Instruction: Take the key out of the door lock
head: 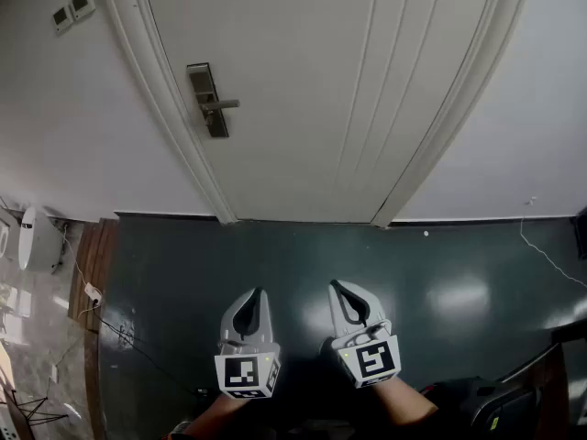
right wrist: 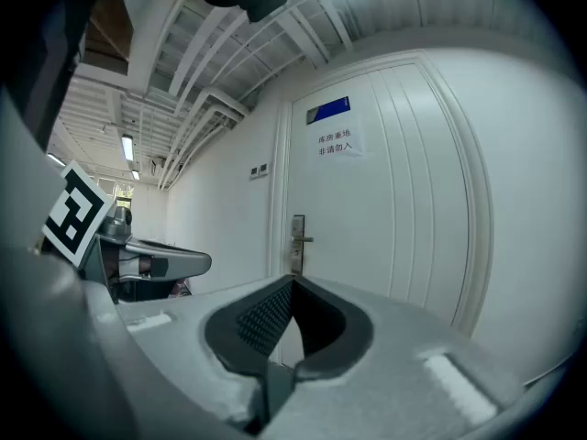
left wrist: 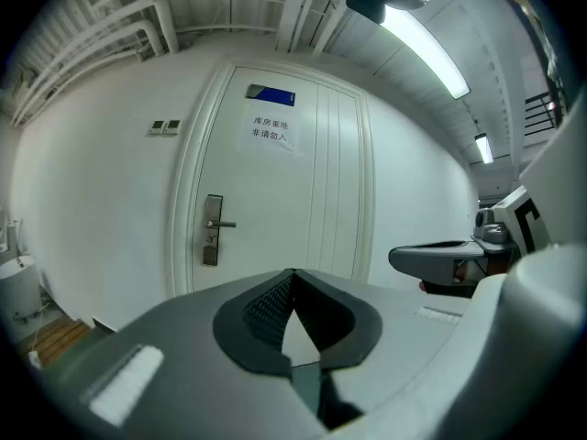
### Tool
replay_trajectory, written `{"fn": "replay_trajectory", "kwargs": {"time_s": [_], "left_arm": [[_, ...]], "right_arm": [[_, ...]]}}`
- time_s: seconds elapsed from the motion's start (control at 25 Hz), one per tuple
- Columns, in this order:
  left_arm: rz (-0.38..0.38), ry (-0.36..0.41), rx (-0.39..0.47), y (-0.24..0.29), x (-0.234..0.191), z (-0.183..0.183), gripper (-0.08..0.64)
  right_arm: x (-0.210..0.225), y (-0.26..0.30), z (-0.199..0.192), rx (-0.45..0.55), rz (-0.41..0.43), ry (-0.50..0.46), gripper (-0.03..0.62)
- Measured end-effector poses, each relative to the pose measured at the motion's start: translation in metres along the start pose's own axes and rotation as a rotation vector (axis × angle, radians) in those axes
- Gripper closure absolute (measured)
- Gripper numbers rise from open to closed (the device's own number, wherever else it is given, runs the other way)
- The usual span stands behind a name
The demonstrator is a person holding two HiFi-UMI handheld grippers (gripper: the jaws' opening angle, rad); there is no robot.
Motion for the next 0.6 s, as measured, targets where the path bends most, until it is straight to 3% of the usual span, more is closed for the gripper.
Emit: {"fn": "replay_trajectory", "kwargs": {"time_s": [0.6], "left_arm": [[0.01,0.001,0.005,-0.0026,-0.004,0.0002,0.541]], "right_arm": [[-0.0008,0.004,-0.0028,-0.028,0.005,0.035,0.601]]}}
Point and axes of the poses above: the fingertips, and each gripper's own axes: y forward along the fingers, x to its right, z out of its top, the point moved 8 cm from there along -y, backward along the fingers, and after that the axes turned 5 degrees about -x, right-handed, at the moved point
